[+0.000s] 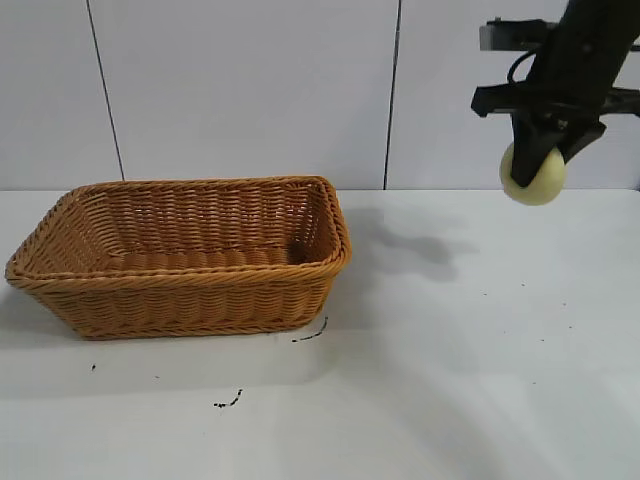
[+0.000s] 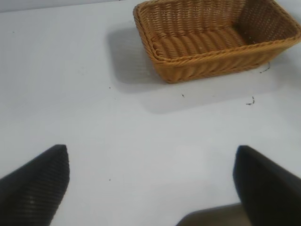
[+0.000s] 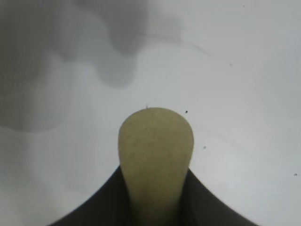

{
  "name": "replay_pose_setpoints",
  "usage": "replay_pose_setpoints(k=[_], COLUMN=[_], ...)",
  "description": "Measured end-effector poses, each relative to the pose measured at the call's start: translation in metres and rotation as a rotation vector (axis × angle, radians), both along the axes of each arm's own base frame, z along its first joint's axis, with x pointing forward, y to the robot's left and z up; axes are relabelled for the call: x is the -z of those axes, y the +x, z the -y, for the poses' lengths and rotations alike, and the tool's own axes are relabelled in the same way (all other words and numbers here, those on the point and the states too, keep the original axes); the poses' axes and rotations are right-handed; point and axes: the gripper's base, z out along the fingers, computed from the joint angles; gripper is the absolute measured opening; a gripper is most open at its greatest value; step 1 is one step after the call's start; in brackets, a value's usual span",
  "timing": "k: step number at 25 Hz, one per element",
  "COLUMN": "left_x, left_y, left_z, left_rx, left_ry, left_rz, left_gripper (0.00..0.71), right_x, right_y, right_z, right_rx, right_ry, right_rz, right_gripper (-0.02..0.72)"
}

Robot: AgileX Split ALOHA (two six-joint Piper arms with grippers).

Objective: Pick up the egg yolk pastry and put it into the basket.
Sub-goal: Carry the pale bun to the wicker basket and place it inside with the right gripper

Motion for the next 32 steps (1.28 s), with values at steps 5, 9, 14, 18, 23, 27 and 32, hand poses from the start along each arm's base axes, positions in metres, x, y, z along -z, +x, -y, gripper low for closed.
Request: replay_pose_setpoints(k=[5, 9, 14, 18, 23, 27, 32], left_x=[0.0, 0.0, 0.0, 0.0, 0.0, 0.0, 0.0], left_y=[0.0, 0.0, 0.0, 0.0, 0.0, 0.0, 0.0], left_z=[0.0, 0.0, 0.0, 0.0, 0.0, 0.0, 0.0], left_rx=[0.0, 0.0, 0.0, 0.0, 0.0, 0.0, 0.0], left_ry=[0.0, 0.0, 0.0, 0.0, 0.0, 0.0, 0.0], left_rz=[0.0, 0.0, 0.0, 0.0, 0.0, 0.0, 0.0], left_gripper=[0.695, 0.695, 0.695, 0.695, 0.695, 0.695, 0.695], right_x=[-0.023, -0.025, -0.014, 0.017, 0.082, 0.111, 0.118], right_y=[-0.005, -0.012, -0.022, -0.029, -0.021, -0.015, -0.014], right_z=[-0.055, -0.109, -0.168, -0.217, -0.252, -0.258, -0.258], right_rx=[-0.115, -0.226, -0.338, -0.426, -0.461, -0.458, -0.456], right_ry=[0.013, 0.029, 0.044, 0.043, 0.047, 0.048, 0.043], right_rz=[0.082, 0.109, 0.117, 0.09, 0.082, 0.08, 0.067], right_gripper=[0.13, 0.13, 0.13, 0.13, 0.13, 0.139, 0.431])
